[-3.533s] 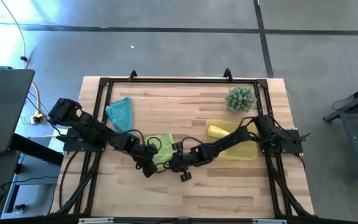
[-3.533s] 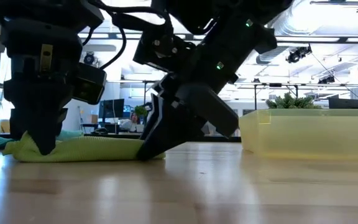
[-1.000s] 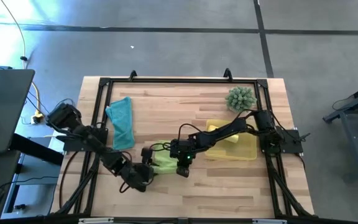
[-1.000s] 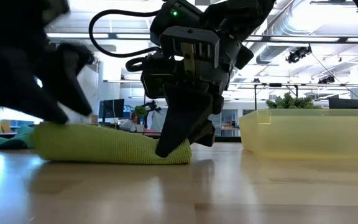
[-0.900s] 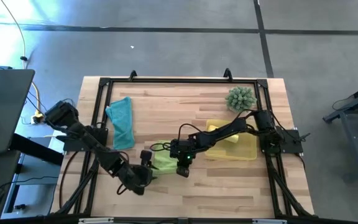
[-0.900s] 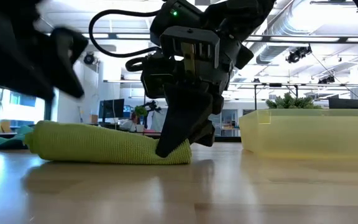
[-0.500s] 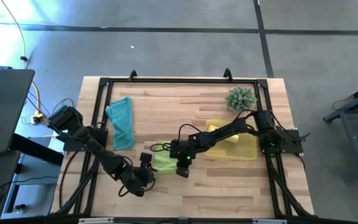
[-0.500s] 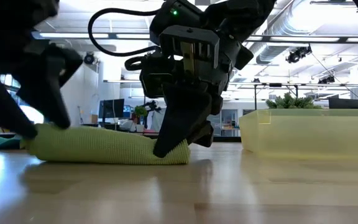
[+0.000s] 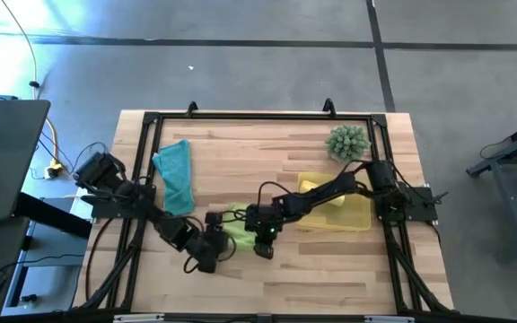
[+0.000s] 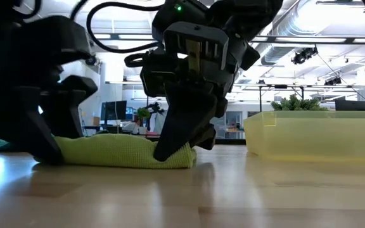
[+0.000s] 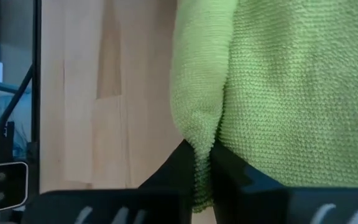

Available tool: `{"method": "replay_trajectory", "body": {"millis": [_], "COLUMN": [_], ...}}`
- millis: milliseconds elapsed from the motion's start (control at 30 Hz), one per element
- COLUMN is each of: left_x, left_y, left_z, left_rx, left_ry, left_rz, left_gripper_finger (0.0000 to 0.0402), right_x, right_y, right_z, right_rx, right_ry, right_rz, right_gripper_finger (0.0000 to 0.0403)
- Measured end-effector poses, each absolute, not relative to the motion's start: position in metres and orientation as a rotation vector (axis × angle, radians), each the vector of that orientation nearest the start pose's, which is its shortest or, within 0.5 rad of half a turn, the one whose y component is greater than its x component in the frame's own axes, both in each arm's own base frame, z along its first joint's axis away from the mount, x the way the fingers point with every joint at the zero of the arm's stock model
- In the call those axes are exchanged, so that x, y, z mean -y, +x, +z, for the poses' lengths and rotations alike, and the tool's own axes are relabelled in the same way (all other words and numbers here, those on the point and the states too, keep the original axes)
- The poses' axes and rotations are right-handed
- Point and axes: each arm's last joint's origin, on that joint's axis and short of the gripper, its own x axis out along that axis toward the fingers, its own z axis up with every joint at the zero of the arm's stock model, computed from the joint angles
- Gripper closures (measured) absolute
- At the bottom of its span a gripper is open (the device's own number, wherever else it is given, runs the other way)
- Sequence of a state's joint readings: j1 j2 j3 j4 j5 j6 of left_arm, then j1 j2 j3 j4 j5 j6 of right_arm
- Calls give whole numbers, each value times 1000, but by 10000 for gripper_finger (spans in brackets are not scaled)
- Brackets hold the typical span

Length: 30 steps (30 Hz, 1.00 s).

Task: Roll microfiber towels into tight, uniform cylinder then place into a basket
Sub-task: Roll the green microfiber towel

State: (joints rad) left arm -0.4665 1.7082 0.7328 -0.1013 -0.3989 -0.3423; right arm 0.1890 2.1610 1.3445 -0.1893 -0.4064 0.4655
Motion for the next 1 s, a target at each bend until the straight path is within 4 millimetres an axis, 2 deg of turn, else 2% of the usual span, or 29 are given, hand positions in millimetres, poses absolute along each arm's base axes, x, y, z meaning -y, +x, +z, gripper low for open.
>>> {"method": "replay_trajectory", "body": {"millis": [100, 233, 400, 500, 633, 767, 867, 1000], "left_x": [113, 110, 112, 112, 107, 99, 91, 83], "left_y": [264, 264, 264, 264, 268, 271, 274, 277], "left_z": [112, 111, 111, 111, 111, 111, 111, 111], "left_rx": [-1007, -1035, -1062, -1061, -1071, -1094, -1117, -1143], "left_ry": [23, -72, -230, -333, -471, -587, -659, -713], "left_rz": [115, 134, 139, 176, 201, 216, 201, 178], "left_gripper_finger": [249, 290, 347, 370, 379, 374, 373, 377], "right_x": [-92, -92, -91, -104, -136, -168, -181, -186], "right_y": [419, 416, 406, 396, 384, 373, 369, 370], "right_z": [109, 122, 156, 173, 188, 182, 174, 157], "right_rx": [-1112, -1088, -1032, -1000, -905, -867, -861, -885], "right_ry": [488, 423, 244, 46, -272, -535, -604, -639], "right_rz": [316, 348, 373, 331, 279, 197, 136, 124], "right_gripper_finger": [364, 325, 298, 296, 301, 310, 311, 303]}}
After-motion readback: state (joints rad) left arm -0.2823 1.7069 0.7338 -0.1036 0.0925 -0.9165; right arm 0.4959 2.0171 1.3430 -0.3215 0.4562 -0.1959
